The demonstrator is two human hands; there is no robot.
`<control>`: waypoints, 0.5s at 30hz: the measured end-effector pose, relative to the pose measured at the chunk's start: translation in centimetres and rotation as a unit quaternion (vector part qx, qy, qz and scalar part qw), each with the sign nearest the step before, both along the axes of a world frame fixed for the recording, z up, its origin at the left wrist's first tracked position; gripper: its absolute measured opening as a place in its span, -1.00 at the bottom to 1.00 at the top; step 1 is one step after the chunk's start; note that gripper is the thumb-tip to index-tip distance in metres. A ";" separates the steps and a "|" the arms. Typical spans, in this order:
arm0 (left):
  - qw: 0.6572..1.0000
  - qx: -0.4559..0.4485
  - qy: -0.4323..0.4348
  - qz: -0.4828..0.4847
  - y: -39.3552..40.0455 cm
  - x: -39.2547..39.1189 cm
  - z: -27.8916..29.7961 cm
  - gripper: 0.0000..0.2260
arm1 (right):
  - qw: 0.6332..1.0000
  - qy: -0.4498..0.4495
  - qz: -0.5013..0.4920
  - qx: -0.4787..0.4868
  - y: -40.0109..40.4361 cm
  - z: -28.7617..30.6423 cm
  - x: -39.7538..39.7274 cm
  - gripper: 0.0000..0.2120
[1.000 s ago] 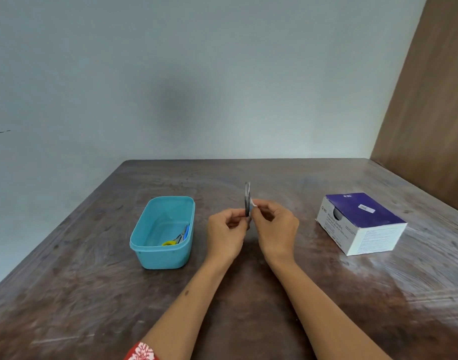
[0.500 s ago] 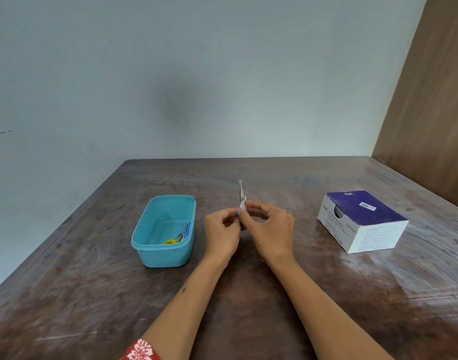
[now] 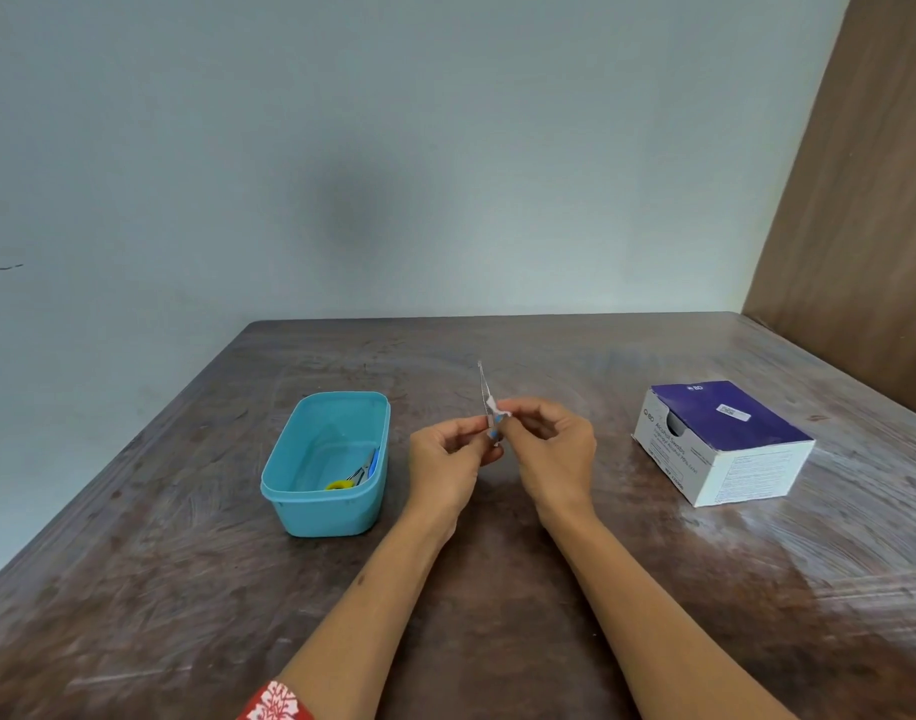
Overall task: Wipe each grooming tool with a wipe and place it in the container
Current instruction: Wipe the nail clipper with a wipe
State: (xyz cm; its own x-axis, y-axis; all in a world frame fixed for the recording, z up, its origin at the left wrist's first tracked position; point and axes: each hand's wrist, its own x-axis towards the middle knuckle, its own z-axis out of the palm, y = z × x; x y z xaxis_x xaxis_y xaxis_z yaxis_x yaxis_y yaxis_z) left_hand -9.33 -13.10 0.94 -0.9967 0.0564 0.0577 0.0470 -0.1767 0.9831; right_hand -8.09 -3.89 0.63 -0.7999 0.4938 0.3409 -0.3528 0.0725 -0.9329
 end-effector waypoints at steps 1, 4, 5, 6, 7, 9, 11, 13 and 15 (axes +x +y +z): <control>1.000 0.010 -0.006 0.004 -0.1 -0.1 0.0 -0.84 | 1.000 0.002 0.012 -0.004 -0.1 0.0 0.1 -0.77; 1.000 0.014 -0.016 0.014 -0.2 -0.1 0.2 -0.84 | 0.999 0.002 0.034 -0.014 -0.3 0.1 0.2 -0.85; 1.000 0.010 -0.017 0.015 -0.2 -0.1 0.3 -0.84 | 0.999 0.001 0.034 -0.016 -0.3 0.1 0.2 -0.86; 1.000 0.006 -0.017 0.016 -0.2 -0.1 0.3 -0.84 | 0.999 -0.002 0.030 -0.016 -0.2 0.1 0.2 -0.87; 1.000 0.004 -0.015 0.015 -0.2 -0.1 0.2 -0.83 | 1.000 -0.008 0.025 -0.014 -0.2 0.1 0.1 -0.88; 1.000 -0.004 -0.011 0.013 -0.2 -0.1 0.2 -0.83 | 1.000 -0.022 0.017 -0.003 -0.1 0.1 0.0 -0.94; 1.000 -0.014 -0.007 0.013 -0.3 -0.1 0.1 -0.83 | 1.000 -0.027 0.013 0.000 0.0 0.1 0.1 -0.94; 1.000 -0.015 -0.004 0.012 -0.3 -0.1 0.1 -0.81 | 1.000 -0.027 0.011 -0.010 0.0 0.2 0.1 -0.90; 1.000 -0.014 -0.002 0.014 -0.3 -0.1 0.1 -0.80 | 0.999 -0.035 0.016 -0.012 0.1 0.2 0.1 -0.86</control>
